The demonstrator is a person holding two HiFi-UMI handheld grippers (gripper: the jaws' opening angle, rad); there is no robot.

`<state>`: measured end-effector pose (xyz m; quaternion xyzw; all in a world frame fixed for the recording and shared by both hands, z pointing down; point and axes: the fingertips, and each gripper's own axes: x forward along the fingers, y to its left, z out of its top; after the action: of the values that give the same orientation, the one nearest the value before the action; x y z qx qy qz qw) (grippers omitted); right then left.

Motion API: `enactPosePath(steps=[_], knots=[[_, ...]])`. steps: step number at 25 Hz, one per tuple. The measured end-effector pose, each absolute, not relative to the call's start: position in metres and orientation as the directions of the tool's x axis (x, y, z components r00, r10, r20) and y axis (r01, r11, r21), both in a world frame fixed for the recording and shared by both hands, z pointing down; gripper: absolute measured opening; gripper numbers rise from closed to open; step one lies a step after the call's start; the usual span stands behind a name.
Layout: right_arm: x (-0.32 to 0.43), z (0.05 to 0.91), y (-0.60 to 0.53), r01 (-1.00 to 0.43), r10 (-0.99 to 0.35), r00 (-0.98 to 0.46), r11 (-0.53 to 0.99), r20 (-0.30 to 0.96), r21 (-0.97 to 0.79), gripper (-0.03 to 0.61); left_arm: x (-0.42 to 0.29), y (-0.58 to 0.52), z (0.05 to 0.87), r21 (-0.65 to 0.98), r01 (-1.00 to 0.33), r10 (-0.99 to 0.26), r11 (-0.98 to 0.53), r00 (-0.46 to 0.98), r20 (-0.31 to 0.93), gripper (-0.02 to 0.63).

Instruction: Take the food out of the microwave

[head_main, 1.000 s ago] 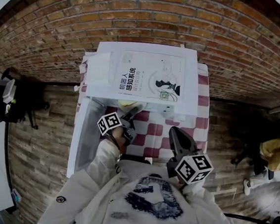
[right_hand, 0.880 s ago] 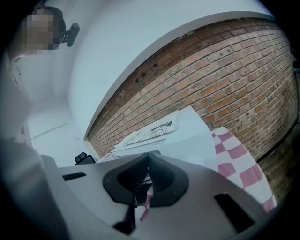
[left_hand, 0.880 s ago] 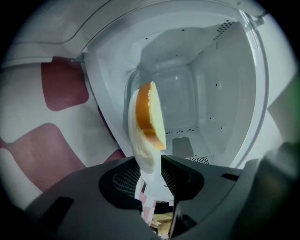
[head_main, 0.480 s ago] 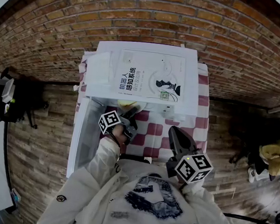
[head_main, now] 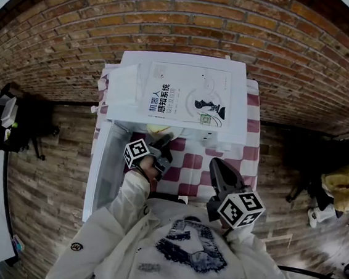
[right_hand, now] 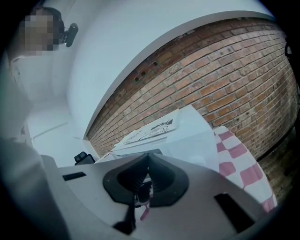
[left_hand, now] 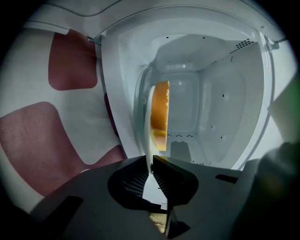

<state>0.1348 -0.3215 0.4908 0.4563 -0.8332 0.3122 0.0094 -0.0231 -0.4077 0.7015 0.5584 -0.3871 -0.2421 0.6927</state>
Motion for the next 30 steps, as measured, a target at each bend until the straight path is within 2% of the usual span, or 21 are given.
enactPosePath(steps=[18, 30], knots=[[0.134, 0.491, -0.310, -0.763, -0.743, -0.593, 0.394, 0.311, -0.513, 0.014, -0.024, -0.399, 0.696, 0.975, 0.029, -0.816, 0.222, 0.552, 0.170, 0.020], [0.134, 0.485, -0.282, -0.733, -0.729, -0.625, 0.425, 0.279, -0.532, 0.014, -0.021, -0.362, 0.676, 0.981, 0.020, -0.823, 0.195, 0.547, 0.152, 0.018]])
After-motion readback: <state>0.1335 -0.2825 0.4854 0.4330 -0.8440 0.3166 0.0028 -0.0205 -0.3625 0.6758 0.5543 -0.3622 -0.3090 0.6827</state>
